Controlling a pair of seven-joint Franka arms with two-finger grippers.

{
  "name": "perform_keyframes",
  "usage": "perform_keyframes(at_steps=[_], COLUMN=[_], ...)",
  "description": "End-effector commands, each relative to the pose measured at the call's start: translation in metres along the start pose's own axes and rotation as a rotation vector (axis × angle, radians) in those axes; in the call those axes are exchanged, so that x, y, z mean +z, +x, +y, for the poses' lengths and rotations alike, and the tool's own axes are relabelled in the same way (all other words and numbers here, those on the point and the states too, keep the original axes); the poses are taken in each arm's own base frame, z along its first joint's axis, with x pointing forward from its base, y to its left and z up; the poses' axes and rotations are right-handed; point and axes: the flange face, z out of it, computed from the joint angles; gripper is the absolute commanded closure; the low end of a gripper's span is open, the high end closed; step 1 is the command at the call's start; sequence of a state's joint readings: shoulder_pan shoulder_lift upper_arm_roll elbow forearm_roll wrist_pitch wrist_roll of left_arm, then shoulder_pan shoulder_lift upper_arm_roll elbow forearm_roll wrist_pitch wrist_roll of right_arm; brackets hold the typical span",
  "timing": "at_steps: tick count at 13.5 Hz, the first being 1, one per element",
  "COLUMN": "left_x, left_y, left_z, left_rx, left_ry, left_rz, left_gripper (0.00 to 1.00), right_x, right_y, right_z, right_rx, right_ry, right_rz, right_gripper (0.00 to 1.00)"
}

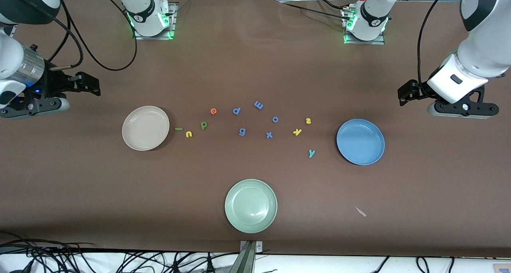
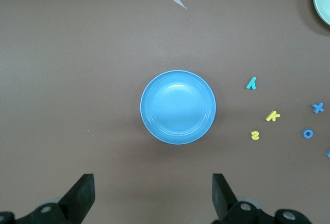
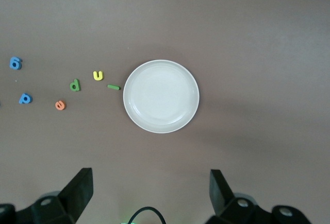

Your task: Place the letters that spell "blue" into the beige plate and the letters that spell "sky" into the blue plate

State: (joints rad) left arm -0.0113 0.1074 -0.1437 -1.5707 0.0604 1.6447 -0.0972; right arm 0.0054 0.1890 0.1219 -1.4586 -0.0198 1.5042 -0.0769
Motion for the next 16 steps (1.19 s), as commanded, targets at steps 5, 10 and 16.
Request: perform_keyframes(at_steps=[5, 10, 16], left_x=[-0.003, -0.003, -0.004], left_y=[-0.005, -0.005, -0.005], left_z=[-0.002, -0.001, -0.002], left_rx=[0.014, 0.015, 0.014], left_ry=[-0.025, -0.026, -0.026], left_rz=[0.008, 0.008, 0.009], left_gripper=[0.00, 0.00, 0.00], right_x=[0.056, 0.123, 0.242], right_y=[0.035, 0.080, 0.100], right_z=[-0.004, -0.060, -0.121], right_rx=[-0.045, -0.100, -0.094], right_ry=[0.030, 0.039, 0.040], right_rz=[-0.080, -0.067, 0.050], right_gripper=[0.00, 0.00, 0.01])
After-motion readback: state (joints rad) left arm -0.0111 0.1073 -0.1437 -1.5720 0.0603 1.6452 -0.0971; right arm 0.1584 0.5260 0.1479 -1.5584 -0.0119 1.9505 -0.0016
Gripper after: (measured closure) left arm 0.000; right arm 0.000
